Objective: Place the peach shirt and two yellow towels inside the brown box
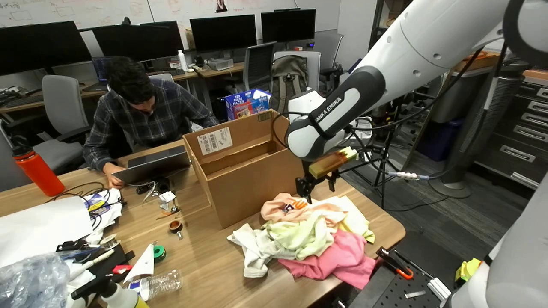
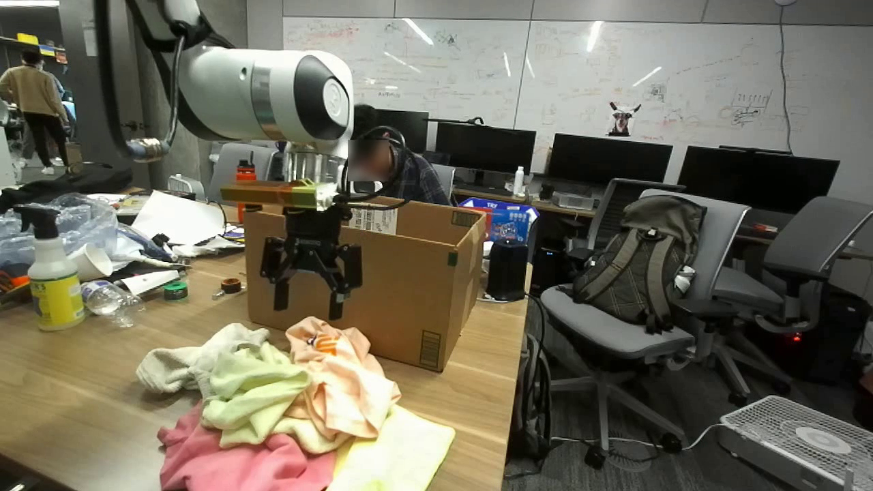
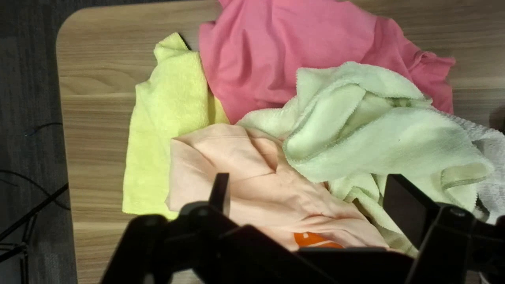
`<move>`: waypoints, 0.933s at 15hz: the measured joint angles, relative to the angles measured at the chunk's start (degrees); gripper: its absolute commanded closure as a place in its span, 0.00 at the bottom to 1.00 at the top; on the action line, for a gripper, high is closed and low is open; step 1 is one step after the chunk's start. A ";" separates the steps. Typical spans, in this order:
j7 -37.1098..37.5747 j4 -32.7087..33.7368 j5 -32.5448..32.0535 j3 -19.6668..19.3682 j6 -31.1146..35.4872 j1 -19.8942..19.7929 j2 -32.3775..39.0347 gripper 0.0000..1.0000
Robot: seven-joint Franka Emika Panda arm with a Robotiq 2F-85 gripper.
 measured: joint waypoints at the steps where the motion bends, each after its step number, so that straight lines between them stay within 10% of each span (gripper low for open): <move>1: 0.37 0.21 0.00 0.02 0.77 0.38 0.79 0.00; 14: 5.37 12.20 7.71 -2.34 1.65 0.07 12.21 0.00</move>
